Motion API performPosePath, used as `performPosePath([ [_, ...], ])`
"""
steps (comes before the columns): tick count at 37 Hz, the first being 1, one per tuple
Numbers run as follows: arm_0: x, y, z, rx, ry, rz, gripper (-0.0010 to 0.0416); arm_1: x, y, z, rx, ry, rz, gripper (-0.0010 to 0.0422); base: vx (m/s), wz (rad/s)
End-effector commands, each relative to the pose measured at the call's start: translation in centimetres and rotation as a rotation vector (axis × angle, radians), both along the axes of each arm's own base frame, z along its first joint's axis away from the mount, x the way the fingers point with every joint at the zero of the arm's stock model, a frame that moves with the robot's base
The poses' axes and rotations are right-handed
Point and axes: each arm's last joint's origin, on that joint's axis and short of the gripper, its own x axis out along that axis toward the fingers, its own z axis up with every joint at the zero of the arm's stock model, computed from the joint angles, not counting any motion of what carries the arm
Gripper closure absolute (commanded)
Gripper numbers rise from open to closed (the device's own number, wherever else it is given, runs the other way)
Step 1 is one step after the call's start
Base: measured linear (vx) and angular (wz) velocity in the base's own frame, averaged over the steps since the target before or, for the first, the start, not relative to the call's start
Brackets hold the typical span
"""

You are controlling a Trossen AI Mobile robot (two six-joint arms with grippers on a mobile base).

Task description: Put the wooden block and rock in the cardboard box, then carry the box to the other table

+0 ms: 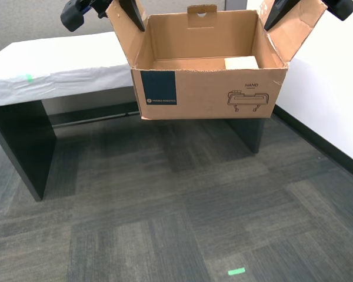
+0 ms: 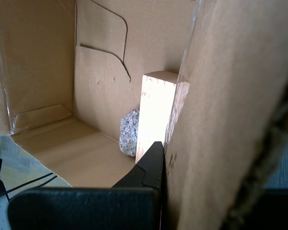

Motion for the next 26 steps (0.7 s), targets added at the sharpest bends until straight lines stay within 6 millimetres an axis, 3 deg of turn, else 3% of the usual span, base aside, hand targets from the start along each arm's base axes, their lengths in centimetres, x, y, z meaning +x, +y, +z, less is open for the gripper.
performPosePath([
  [1,-0.01,0.19,0.13,0.028,-0.005,0.020,0.0406,0.03,-0.23,0.18,-0.016,-0.014,-0.016,0.0412,0.125,0.037],
  [26,0.01,0.20,0.14,0.029,-0.007,0.020,0.0406,0.29,-0.48,0.36,-0.002,-0.084,-0.039,0.0412,0.127,0.004],
])
